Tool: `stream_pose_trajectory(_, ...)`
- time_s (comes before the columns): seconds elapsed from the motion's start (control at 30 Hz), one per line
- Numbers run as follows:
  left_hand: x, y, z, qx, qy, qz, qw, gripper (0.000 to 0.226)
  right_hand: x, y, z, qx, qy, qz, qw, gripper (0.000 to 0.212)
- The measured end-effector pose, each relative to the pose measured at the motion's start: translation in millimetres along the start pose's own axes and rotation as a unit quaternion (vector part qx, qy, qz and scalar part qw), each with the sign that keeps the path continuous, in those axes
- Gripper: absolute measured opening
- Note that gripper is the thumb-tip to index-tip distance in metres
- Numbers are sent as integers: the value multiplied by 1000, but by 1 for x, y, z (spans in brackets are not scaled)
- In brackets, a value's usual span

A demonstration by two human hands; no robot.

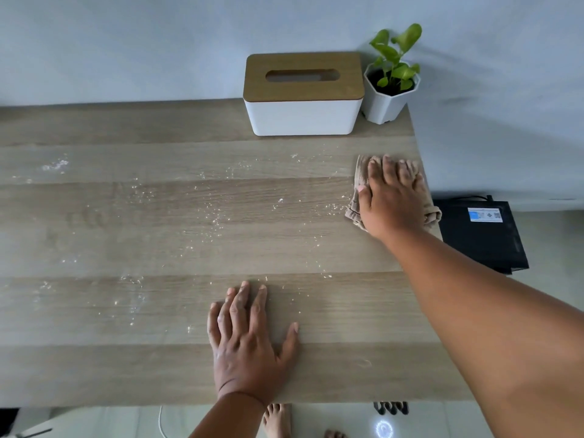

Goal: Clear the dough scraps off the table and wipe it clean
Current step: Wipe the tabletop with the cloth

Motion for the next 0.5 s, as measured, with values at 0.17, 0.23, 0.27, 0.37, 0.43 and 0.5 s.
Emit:
stream_pose_trajectory(0.17,-1,1,0,4,2,1,1000,82,2,21,0,-8,15,5,1000,64)
stream_pose_trajectory(0.23,-1,0,1,8,5,1,1000,83,3,28,0,-10,16,3,1000,64)
stream_pose_trajectory(0.27,0,0,2,10,5,0,1000,83,3,31,-1,-10,16,2,1000,64)
stream_pose_trajectory(0.37,0,0,3,5,3,2,1000,83,5,42,-2,-12,24,2,1000,63)
stream_pose_trajectory(0.43,0,0,3,4,2,5,1000,83,6,46,-3,-15,27,2,1000,63)
stream_pose_trajectory(0.5,0,0,2,6,4,3,1000,83,5,47,-3,-16,28,-1,999,63)
Point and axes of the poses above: each hand's wrist, its own y-axis towards the middle knuckle, its own z-axis out of the palm, x = y × z, the point moved 6 cm from there along y, towards the middle knuckle, and after that the axes turned 4 degrees about -z, right-handed, at the moved point
